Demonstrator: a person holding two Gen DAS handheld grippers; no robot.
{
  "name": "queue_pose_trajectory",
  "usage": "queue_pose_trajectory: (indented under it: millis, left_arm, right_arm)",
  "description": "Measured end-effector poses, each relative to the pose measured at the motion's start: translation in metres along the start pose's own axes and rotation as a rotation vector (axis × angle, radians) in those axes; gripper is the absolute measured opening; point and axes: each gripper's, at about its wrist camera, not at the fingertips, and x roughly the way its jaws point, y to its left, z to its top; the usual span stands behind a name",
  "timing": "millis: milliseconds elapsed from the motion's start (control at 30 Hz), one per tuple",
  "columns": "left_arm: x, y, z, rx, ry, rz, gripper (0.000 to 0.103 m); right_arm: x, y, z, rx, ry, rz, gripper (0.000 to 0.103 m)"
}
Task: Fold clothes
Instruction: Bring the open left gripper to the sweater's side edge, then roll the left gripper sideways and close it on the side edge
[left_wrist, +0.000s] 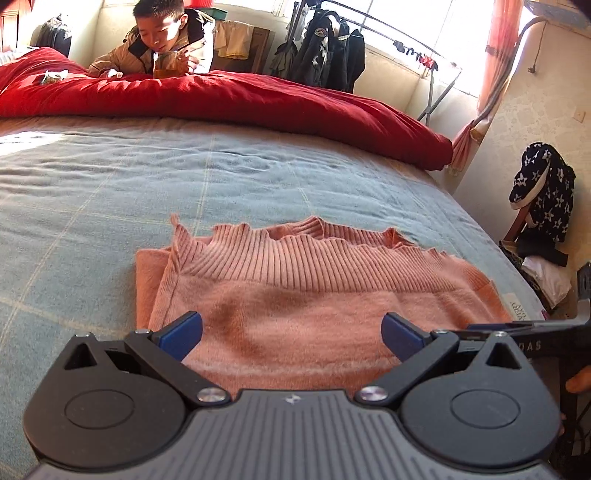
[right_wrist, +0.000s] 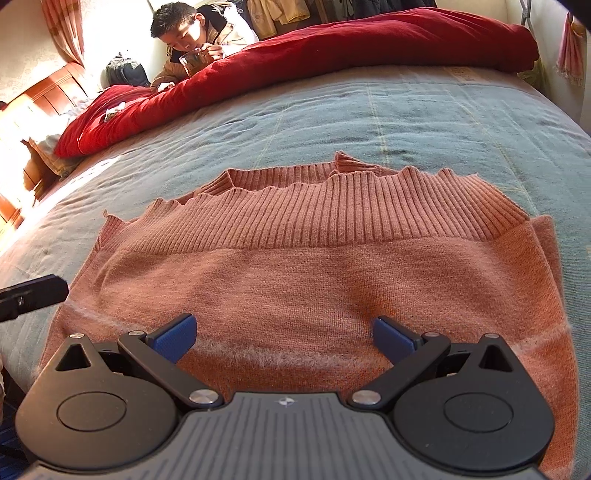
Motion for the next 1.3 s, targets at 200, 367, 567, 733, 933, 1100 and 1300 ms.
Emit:
queue_pose_trajectory:
  millis: [200,367,567,733,933,1100,1300]
  left_arm:
    - [0.026,0.024,-0.004,-0.053,0.047,0.024,0.102]
    - [0.012,0.043,-0.010,-0.066,0.049,0.003,0.102]
    - [-0.011,0.053,0.002,-0.014,0.024,0.045,0.102]
    - [-0.003,0.054,0.004,0.052,0.076,0.103,0.102]
    - [0.006,0.064,-0.002,0.013,0.107,0.054,0.102]
    - [0.014,0.079,-0.009,-0.045,0.128,0.035,0.102]
    - [0.019,0.114,-0.018,-0.223,0.135,-0.119,0.102]
  right_arm:
    - [-0.008,-0.003,-0.007,-0.002,0.005,-0.033,0.103]
    - [-0.016,-0.009,-0.011,0.026,-0.011,-0.029,0.103]
    - [-0.020,0.004,-0.013,-0.001,-0.049,0.002,0.103]
    - [-0.023,0.021,-0.014,-0.047,-0.066,0.037,0.103]
    - [-0.027,0.032,-0.013,-0.090,-0.073,0.020,0.103]
    - [-0.026,0.035,-0.012,-0.097,-0.064,0.010,0.103]
    - [-0.017,0.038,-0.013,-0.102,-0.040,0.013,0.103]
